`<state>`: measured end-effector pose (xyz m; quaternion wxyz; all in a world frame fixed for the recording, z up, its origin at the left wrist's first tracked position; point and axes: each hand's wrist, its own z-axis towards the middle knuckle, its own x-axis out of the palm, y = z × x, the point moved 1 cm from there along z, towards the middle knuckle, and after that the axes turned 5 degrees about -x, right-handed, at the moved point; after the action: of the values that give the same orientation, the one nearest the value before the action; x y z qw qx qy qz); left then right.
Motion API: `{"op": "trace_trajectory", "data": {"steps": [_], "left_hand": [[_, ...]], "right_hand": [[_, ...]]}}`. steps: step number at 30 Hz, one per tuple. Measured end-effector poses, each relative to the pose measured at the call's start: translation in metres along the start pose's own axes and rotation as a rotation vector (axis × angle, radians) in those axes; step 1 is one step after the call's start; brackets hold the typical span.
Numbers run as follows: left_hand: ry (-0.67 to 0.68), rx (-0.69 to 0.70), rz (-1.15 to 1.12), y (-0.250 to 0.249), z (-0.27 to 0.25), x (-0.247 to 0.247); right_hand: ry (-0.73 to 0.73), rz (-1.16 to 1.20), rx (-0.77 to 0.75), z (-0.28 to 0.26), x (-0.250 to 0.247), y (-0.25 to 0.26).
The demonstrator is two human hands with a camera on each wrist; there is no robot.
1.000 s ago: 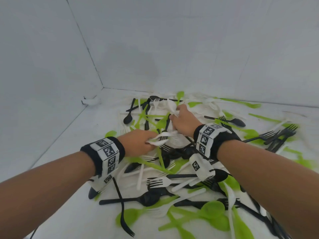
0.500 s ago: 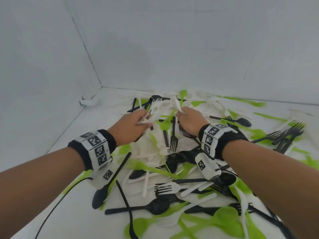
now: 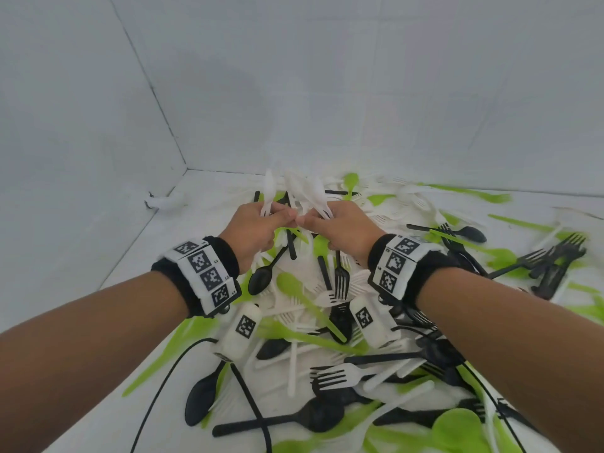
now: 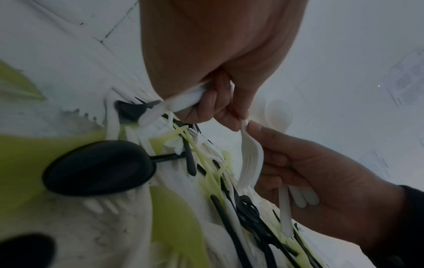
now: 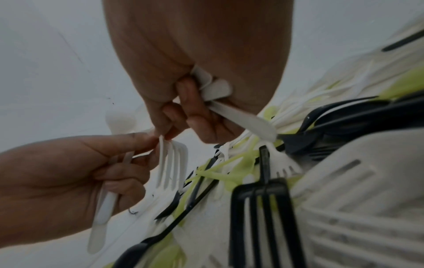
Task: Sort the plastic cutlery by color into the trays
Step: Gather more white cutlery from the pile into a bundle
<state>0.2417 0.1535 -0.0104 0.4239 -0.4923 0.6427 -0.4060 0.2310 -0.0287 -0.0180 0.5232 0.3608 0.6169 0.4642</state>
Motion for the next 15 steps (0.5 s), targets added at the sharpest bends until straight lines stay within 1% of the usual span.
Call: {"op": "trace_trajectory", "data": {"steps": [6, 9, 12, 15], "left_hand": [[0.017, -0.013, 0.024, 0.007, 0.003, -0.004], [0.041, -0.016, 0.057, 0.008, 0.003, -0.010], [0.077, -0.030, 0.242, 0.007, 0.005, -0.017], [0.023, 0.013, 0.513, 0.009, 0.007, -0.021]], "right_hand": [[0.036, -0.032, 0.033, 0.002, 0.000, -0.002], [0.002, -0.040, 0.056, 0.004, -0.001, -0.005], [-0.036, -0.111, 0.051, 0.006, -0.005, -0.008], [-0.095, -0.234, 0.086, 0.011, -0.005, -0.011]]}}
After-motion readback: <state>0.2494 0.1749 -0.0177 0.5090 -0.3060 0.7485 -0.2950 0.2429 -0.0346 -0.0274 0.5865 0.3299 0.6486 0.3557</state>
